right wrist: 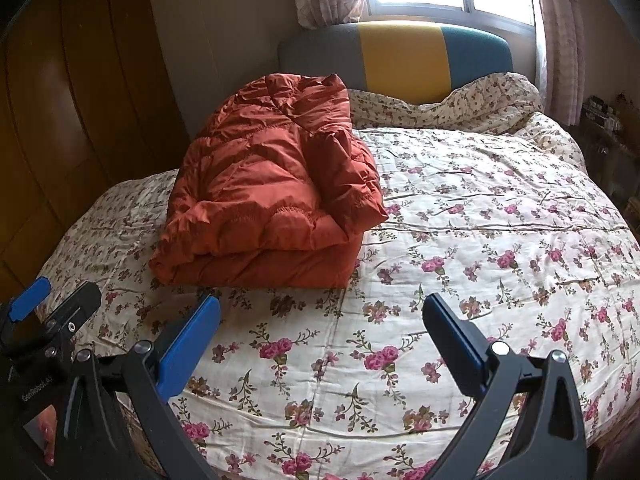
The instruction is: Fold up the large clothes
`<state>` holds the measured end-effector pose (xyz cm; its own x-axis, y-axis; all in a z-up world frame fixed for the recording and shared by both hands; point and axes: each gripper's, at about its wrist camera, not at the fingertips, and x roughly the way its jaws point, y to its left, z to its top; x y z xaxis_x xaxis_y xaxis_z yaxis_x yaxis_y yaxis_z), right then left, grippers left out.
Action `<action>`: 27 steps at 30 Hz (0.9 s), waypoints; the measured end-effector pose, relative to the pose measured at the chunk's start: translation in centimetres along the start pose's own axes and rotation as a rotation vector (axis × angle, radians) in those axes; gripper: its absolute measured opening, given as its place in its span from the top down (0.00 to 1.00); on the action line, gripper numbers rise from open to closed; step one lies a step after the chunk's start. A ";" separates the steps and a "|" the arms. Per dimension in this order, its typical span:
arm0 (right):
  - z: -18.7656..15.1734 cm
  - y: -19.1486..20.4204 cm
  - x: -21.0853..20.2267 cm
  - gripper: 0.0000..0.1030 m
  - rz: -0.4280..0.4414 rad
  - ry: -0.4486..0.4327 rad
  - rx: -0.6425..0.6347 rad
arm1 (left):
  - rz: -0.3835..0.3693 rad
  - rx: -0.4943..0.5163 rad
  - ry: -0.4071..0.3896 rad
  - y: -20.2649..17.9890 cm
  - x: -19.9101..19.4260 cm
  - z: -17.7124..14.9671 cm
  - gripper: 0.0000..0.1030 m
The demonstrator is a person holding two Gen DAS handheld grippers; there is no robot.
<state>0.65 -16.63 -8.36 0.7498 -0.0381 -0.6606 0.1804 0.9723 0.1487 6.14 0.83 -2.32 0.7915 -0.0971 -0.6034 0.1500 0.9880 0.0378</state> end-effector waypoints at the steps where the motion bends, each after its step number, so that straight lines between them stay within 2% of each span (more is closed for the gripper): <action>1: 0.0 0.0 -0.1 0.02 -0.001 -0.002 0.002 | -0.001 -0.002 0.003 0.0 0.0 0.0 0.03; 18: -0.4 -0.6 0.8 0.02 0.003 0.026 0.020 | -0.025 -0.022 0.032 -0.7 0.6 -0.4 0.03; 22: -0.4 -0.8 1.4 0.02 0.001 0.037 0.026 | -0.028 0.001 0.029 -1.1 0.8 -0.5 0.03; 27: -0.5 -1.0 2.3 0.02 -0.003 0.057 0.032 | -0.042 -0.007 0.059 -1.4 1.7 -0.5 0.03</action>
<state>1.90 -17.56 -10.44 0.7123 -0.0267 -0.7014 0.2036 0.9642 0.1701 7.02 -0.64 -3.76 0.7484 -0.1316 -0.6501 0.1783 0.9840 0.0061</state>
